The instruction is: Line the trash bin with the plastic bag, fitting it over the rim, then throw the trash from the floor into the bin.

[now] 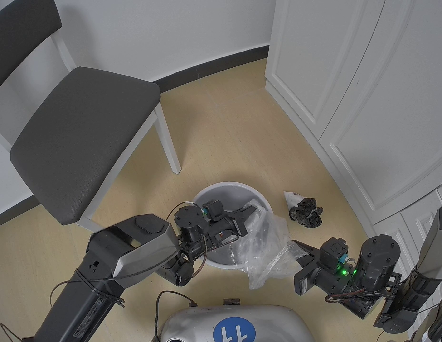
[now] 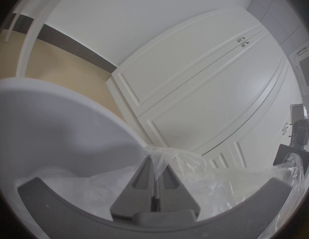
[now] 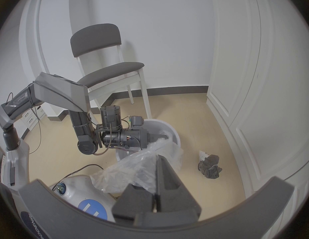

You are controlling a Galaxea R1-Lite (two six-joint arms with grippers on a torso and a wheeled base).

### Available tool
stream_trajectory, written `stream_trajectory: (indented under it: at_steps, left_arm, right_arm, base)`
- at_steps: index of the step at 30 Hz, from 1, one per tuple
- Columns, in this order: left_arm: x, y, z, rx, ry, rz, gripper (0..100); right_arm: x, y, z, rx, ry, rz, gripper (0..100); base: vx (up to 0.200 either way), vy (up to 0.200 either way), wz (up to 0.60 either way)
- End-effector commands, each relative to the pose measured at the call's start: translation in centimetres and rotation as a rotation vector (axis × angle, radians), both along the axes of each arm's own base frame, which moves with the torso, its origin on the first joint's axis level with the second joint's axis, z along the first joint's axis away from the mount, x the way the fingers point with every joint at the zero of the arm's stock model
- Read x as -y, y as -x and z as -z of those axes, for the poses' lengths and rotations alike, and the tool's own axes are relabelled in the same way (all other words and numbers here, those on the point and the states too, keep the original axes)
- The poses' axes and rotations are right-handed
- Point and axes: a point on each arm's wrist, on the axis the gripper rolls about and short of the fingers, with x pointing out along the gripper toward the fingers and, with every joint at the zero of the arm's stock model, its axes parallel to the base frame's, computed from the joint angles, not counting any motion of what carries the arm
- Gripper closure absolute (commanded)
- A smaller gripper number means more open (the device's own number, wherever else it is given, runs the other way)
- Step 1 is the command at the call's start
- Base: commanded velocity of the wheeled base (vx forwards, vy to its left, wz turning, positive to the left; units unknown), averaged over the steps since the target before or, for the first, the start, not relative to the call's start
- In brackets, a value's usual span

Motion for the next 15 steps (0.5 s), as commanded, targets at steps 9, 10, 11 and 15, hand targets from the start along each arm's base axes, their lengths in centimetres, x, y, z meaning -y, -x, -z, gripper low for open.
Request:
stream_trajectory:
  at_steps: [9, 10, 11, 15]
  left_arm:
    - [-5.5, 2.6, -5.1, -0.034, -0.084, -0.080, 100]
    - [-6.0, 3.0, -5.2, -0.035, -0.101, -0.087, 100]
    - [-6.8, 3.4, -5.6, -0.031, -0.125, -0.099, 100]
    - [-9.9, 5.3, -7.1, -0.037, -0.185, -0.146, 100]
  right_arm:
    - [0.5, -2.0, 1.1, -0.017, 0.010, 0.067, 100]
    - [0.5, -2.4, 1.2, -0.014, 0.008, 0.076, 100]
    - [0.6, -2.8, 1.3, -0.014, 0.005, 0.087, 100]
    - [-0.2, -4.2, 1.3, -0.005, -0.052, 0.114, 100]
  base:
    - [0.000, 0.000, 0.00]
    - [0.000, 0.000, 0.00]
    - [0.000, 0.000, 0.00]
    - [0.000, 0.000, 0.00]
